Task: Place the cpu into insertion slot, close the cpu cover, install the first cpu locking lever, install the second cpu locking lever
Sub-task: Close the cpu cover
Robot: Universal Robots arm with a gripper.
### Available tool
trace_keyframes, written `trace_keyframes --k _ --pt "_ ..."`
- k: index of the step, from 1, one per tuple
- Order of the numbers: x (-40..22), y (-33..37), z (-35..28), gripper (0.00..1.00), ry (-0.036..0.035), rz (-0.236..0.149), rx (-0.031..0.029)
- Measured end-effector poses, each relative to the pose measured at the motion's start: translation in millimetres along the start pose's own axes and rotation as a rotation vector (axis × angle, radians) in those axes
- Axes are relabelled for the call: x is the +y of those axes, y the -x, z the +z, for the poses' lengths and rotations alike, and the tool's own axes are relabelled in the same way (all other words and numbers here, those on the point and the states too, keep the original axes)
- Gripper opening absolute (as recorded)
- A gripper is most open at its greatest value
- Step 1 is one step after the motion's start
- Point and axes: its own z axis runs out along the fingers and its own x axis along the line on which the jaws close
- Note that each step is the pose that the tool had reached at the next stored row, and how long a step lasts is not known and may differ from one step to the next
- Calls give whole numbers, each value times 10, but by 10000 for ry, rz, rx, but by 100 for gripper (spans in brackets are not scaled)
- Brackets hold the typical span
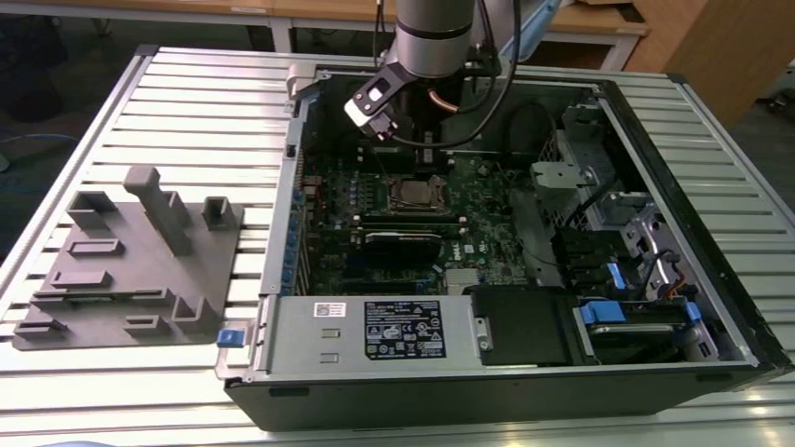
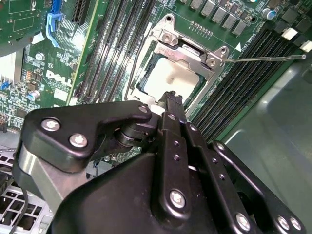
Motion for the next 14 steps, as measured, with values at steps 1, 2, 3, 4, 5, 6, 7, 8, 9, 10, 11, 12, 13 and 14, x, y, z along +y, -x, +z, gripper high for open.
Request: trace_keyframes --k 1,2,3,4,5,6,7,8,9,10,11,12,13,14 --pt "0 0 0 11 -1 -14 0" --pt "0 0 0 11 1 -56 5" --pt "0 0 1 11 1 -130 11" --pt "0 0 0 11 1 -244 20" --pt "0 0 0 11 1 -355 28" --pt "0 0 0 11 2 -399 31" --pt "0 0 0 11 2 -400 33" --pt "0 0 0 11 2 -402 33" --pt "0 0 0 11 2 -403 32" --pt "0 0 0 11 2 -403 32" --pt "0 0 0 11 2 -403 32" --pt "0 0 0 11 2 -403 32" --pt "0 0 0 11 2 -403 32" --pt "0 0 0 11 2 -403 32"
